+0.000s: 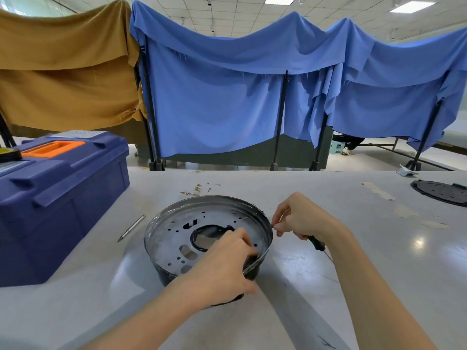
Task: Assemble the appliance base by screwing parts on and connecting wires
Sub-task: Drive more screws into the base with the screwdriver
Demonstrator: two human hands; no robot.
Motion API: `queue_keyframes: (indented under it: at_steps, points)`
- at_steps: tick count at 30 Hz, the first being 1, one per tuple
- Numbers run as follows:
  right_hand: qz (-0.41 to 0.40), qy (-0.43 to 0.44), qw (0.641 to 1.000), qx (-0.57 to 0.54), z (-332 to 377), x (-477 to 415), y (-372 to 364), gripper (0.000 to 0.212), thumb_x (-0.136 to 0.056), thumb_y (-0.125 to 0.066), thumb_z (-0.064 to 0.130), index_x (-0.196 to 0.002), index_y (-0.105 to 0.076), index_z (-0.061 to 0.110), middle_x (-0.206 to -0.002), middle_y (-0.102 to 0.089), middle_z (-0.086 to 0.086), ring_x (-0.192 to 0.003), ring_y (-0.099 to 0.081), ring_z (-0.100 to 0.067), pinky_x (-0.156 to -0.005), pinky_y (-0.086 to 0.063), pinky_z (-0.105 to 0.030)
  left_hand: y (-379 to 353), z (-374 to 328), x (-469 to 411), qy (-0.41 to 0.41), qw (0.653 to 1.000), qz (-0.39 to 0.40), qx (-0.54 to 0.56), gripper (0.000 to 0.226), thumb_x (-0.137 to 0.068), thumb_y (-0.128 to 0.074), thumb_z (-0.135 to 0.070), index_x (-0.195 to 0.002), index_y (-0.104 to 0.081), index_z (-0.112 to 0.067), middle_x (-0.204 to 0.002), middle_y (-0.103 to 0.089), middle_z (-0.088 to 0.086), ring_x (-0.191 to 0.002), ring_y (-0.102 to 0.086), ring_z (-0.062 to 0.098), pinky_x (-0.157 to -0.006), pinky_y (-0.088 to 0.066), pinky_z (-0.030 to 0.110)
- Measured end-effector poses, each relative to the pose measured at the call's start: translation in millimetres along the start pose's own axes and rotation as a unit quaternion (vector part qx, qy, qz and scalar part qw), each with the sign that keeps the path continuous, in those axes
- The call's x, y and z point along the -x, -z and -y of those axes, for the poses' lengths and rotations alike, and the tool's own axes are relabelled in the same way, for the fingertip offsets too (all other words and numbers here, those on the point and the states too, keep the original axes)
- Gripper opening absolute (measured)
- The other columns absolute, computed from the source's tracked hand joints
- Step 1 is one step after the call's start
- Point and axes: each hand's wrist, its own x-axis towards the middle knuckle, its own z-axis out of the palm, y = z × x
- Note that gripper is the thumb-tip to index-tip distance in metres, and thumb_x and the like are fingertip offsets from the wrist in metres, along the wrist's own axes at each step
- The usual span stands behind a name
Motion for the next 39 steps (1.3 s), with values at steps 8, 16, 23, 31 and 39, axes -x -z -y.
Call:
queue_keyframes:
  at_steps: [8, 16, 23, 31, 39]
  points:
    - [0.0, 0.014, 1.0, 0.005, 5, 2, -3, 0.017, -0.085, -0.067, -0.003, -0.071, -0.068, 0.007, -0.064, -0.071, -0.007, -0.029, -0.038, -0.007, -0.036, -0.035, -0.019, -8, -11, 1, 0.012, 0.987, -0.047, -0.153, 0.034, -0.088, -0.063, -0.038, -0.114, -0.063, -0.016, -0.108, -0.039, 0.0, -0.106, -0.034, 0.02, -0.077, -0.022, 0.026]
    - [0.013, -0.012, 1.0, -0.006, 2, -1, -5, 0.013, -0.08, -0.069, -0.005, -0.07, -0.068, 0.004, -0.063, -0.073, -0.008, -0.029, -0.036, -0.01, -0.037, -0.035, -0.019, -7, -21, -4, 0.077, 0.98, -0.013, -0.181, 0.018, -0.088, -0.061, -0.017, -0.105, -0.056, -0.016, -0.108, -0.057, 0.006, -0.099, -0.058, 0.031, -0.065, -0.031, 0.033]
    - [0.058, -0.046, 0.997, 0.031, -4, -3, -17, 0.016, -0.078, -0.057, -0.009, -0.074, -0.071, -0.002, -0.06, -0.068, -0.007, -0.038, -0.042, -0.014, -0.044, -0.038, -0.026, 2, -18, 0, 0.045, 0.987, 0.035, -0.149, 0.047, -0.072, -0.077, -0.032, -0.07, -0.034, -0.014, -0.07, -0.038, -0.003, -0.06, -0.04, 0.017, -0.049, -0.02, 0.028]
    - [0.07, -0.074, 0.994, 0.045, -8, -6, -25, 0.02, -0.076, -0.056, -0.013, -0.071, -0.073, -0.004, -0.068, -0.071, -0.018, -0.042, -0.042, -0.02, -0.041, -0.037, -0.024, 6, -7, 5, 0.014, 0.986, 0.091, -0.138, 0.044, -0.059, -0.076, -0.005, -0.078, -0.038, -0.015, -0.078, -0.033, -0.002, -0.061, -0.039, 0.016, -0.044, -0.022, 0.027]
    - [0.067, -0.096, 0.988, 0.101, -11, -6, -31, 0.009, -0.075, -0.061, -0.008, -0.08, -0.067, -0.013, -0.044, -0.048, -0.01, -0.037, -0.037, -0.021, -0.042, -0.032, -0.02, -2, -4, 9, -0.02, 0.987, 0.049, -0.153, 0.038, -0.072, -0.064, -0.005, -0.093, -0.036, -0.018, -0.092, -0.036, -0.003, -0.08, -0.042, 0.021, -0.048, -0.019, 0.027]
